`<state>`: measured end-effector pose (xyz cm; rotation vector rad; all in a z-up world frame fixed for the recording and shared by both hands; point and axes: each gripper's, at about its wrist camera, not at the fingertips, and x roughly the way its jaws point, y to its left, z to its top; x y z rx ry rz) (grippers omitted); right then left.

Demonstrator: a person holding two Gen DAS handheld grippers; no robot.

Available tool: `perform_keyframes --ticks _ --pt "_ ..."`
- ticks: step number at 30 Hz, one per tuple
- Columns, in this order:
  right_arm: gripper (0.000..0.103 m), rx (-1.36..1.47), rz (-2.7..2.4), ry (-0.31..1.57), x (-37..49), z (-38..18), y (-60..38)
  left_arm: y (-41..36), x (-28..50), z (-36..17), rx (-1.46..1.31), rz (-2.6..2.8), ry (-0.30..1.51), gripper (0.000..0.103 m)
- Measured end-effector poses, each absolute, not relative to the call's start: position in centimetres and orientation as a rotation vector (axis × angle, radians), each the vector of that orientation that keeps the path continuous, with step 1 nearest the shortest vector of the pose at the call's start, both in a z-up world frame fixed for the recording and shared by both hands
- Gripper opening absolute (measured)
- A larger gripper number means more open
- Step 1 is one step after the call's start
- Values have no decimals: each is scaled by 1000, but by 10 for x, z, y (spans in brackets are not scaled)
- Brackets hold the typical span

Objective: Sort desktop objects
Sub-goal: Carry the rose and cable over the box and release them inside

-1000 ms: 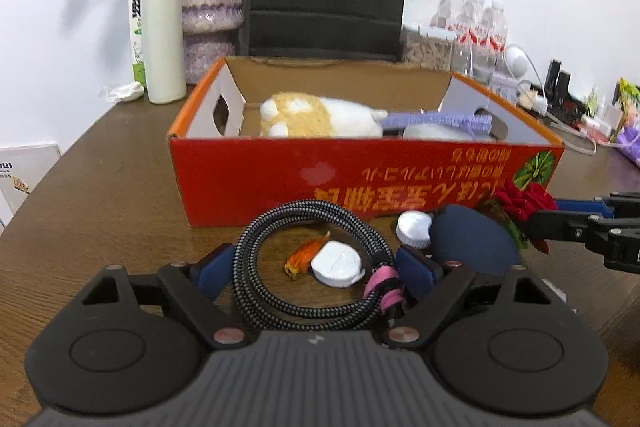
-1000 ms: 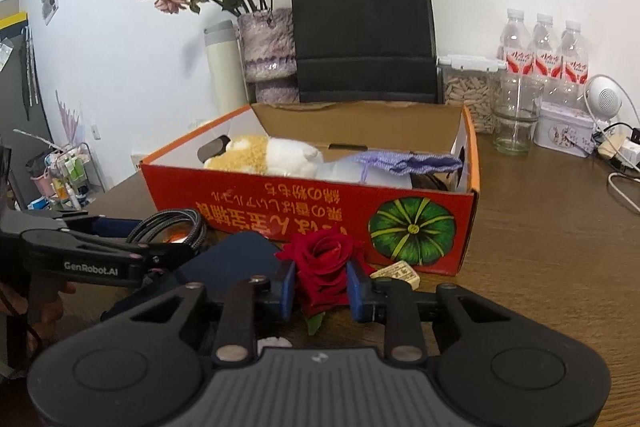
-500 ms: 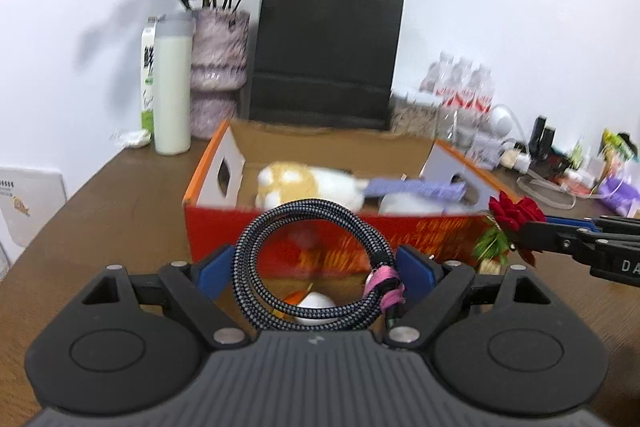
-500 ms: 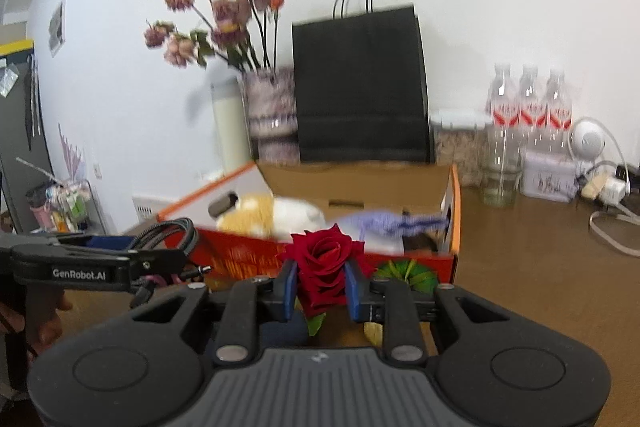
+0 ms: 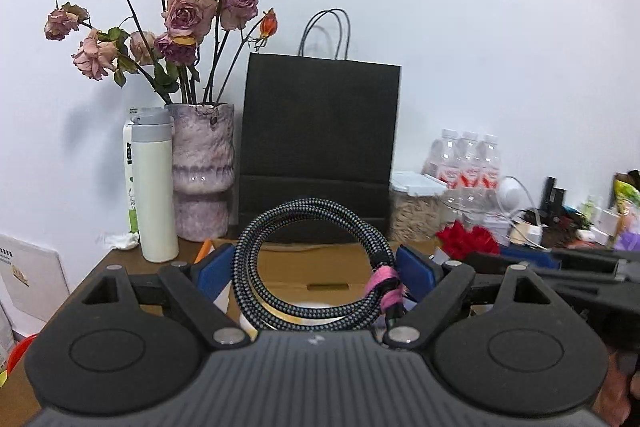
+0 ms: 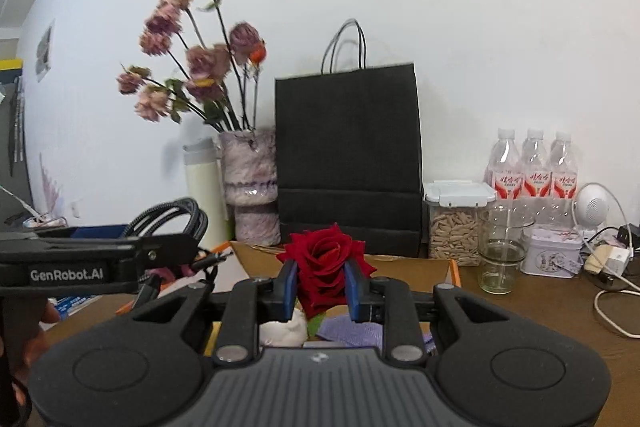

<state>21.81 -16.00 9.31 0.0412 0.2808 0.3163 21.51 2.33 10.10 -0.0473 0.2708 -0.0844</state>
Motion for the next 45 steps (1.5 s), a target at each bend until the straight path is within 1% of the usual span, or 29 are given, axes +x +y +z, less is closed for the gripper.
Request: perform_keyframes --ticks 8,15,19,24,29,32,33,34,35,36,37,39,40,41,42,43,45 --pt "23 22 287 370 280 64 -148 23 272 79 -23 -51 323 87" --pt "23 -9 254 451 317 42 -147 28 313 54 20 -26 412 87" --pt "23 -24 245 483 323 31 -148 32 320 44 28 -16 443 87" --pt "24 -47 240 486 319 29 -144 26 314 45 57 -10 428 88" --pt "31 -43 233 482 316 30 -145 22 314 43 63 -13 441 89" --pt "40 -45 232 474 314 33 -146 23 313 44 55 2 436 90" --pt "46 -46 231 471 313 34 -145 23 312 45 57 8 427 93" --pt "55 -46 232 470 313 34 -145 23 310 46 57 16 416 98" --pt "60 -47 232 468 312 35 -145 24 308 48 56 22 402 101" --pt "71 -47 232 465 311 35 -145 24 305 50 54 25 389 103" --pt "80 -49 230 460 310 36 -144 24 304 51 54 27 378 103" --pt "91 -54 228 449 308 37 -143 23 302 54 57 27 367 103" --pt "95 -56 228 447 308 38 -143 23 301 54 59 27 362 103" --pt "96 -57 230 447 307 38 -142 22 301 55 61 28 361 103" --pt "101 -59 231 450 307 38 -142 21 300 55 66 27 360 103" --pt "103 -60 230 452 307 38 -141 21 300 55 70 27 359 103" --pt "103 -64 227 453 307 38 -140 19 299 55 74 30 354 103"
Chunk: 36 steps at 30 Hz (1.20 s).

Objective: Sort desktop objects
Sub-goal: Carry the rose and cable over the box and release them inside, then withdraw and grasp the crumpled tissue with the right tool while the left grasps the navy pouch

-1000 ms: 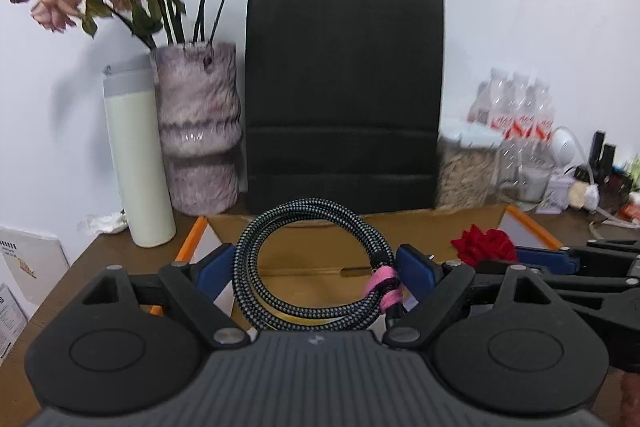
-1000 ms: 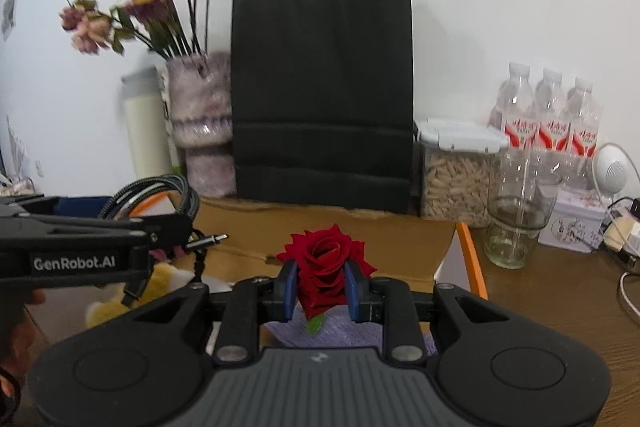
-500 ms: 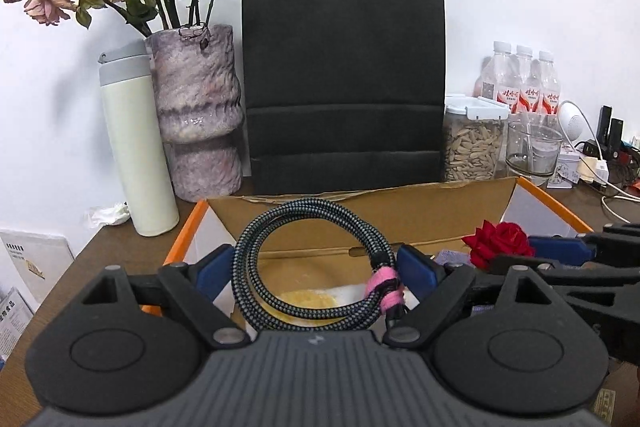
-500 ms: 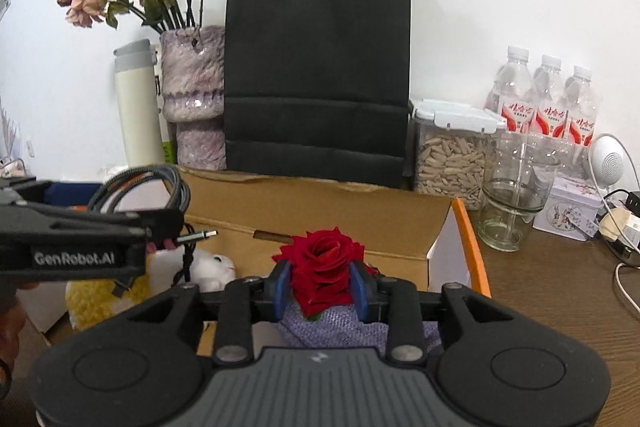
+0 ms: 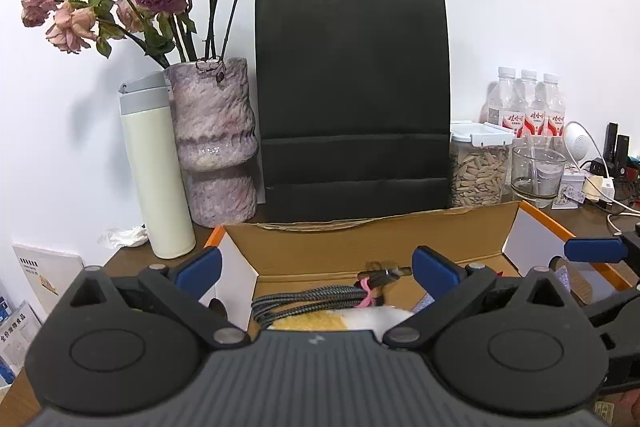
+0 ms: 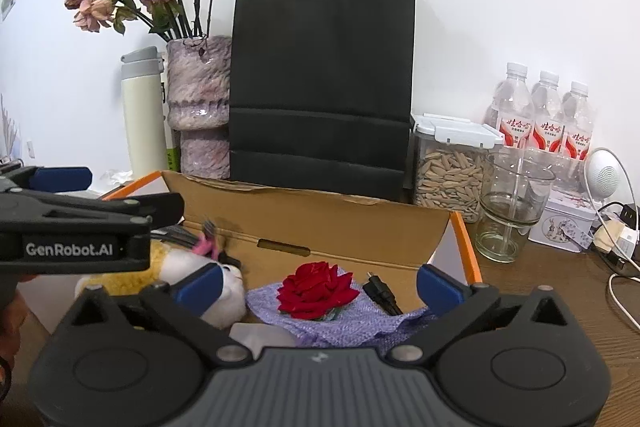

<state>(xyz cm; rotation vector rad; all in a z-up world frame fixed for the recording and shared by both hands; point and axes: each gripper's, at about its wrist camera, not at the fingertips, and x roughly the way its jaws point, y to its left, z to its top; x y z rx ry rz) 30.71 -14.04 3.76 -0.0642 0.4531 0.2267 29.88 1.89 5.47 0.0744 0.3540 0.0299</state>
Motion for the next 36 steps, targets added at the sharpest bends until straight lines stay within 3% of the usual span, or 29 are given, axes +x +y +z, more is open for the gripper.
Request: perform_keyframes --ticks 19,36 --pt "103 -78 212 325 235 50 -158 35 235 62 42 55 301 103" --pt "103 -100 312 501 131 22 -178 66 138 25 9 65 416 103"
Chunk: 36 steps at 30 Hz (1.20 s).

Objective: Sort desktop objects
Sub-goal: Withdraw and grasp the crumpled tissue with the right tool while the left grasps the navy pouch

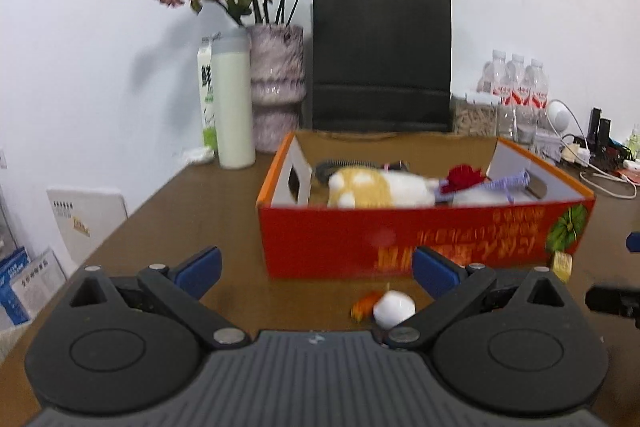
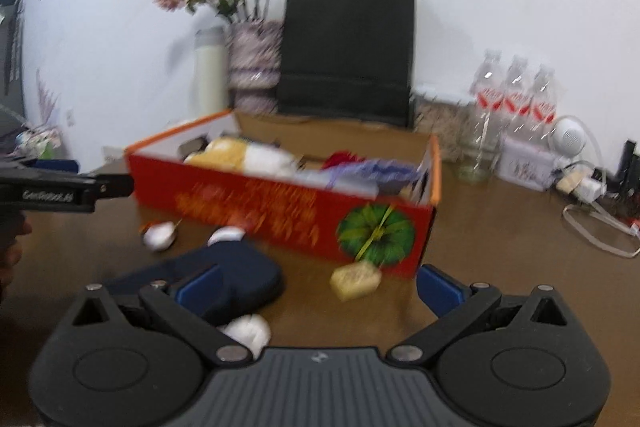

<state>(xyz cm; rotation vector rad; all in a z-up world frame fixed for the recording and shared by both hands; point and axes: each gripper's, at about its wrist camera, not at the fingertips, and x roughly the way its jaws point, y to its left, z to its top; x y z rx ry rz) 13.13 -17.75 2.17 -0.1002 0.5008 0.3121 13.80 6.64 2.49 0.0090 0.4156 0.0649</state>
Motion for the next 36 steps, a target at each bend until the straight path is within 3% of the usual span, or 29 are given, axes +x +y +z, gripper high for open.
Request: perform_keyframes --ticks 6,10,18,21,36 --pt "92 -134 376 558 115 11 -165 64 127 21 -2 50 431 103" --pt "71 -145 386 584 116 6 -159 59 126 20 2 34 443 103" --pt "44 -113 415 641 122 3 -161 43 124 18 -5 -38 474 103" --pt "20 -109 418 636 121 3 -162 32 124 17 -5 -77 491 103" --pt "19 -51 328 600 127 10 -197 -19 142 6 35 -231 632 103"
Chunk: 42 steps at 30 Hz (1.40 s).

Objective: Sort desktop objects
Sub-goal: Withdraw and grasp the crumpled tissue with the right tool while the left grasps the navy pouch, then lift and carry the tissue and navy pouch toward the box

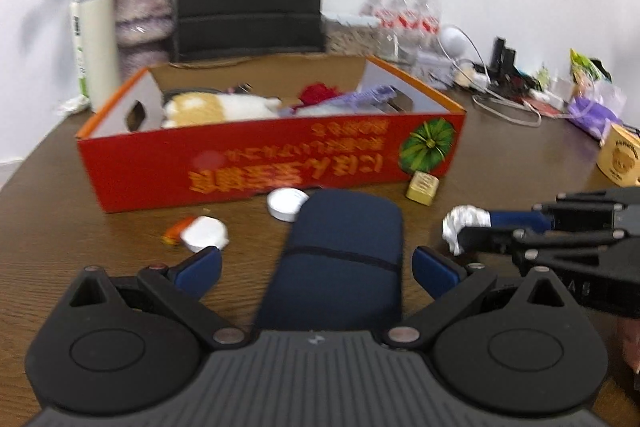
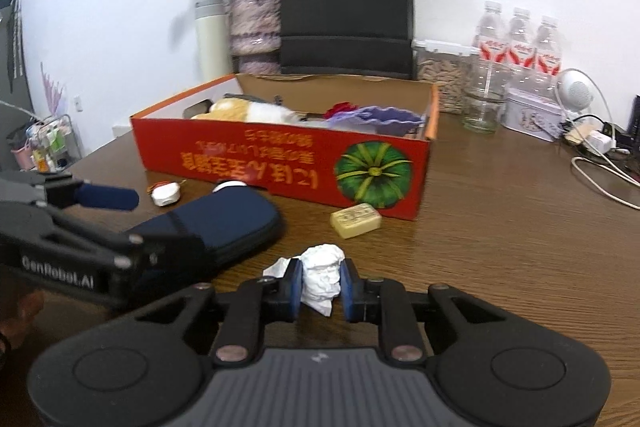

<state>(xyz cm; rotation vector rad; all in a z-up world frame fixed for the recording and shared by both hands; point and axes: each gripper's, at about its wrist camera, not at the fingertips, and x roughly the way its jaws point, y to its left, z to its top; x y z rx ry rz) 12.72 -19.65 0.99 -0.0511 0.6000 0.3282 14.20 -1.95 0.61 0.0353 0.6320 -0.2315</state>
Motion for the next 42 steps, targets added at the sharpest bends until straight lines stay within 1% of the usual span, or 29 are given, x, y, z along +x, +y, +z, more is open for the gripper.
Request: perform_keyframes --ticks 11,16,17,19,21,22,25,33,38,42 --pt "19 -58 322 582 125 11 -214 -34 162 -7 63 -193 726 103" --pt "19 -50 321 569 122 13 -217 -35 163 -8 64 -188 721 102" --pt "19 -48 323 565 122 14 -217 -37 163 -9 73 -185 720 101" --pt "19 -48 325 557 119 14 -217 -39 161 -7 84 -195 704 86" --pt "19 -45 327 552 119 15 -218 -42 158 -5 95 -206 691 73" --pt "19 -44 326 550 119 16 -218 -44 157 -5 104 -202 687 70" --pt "19 -39 325 545 118 17 -218 -43 154 -3 81 -205 672 66" --pt "19 -29 325 533 118 17 -218 -33 143 9 17 -217 630 65" --pt "19 -20 331 478 117 28 -217 -24 135 34 4 -238 546 65" --pt "19 -33 324 431 127 48 -207 -16 140 59 6 -234 474 65"
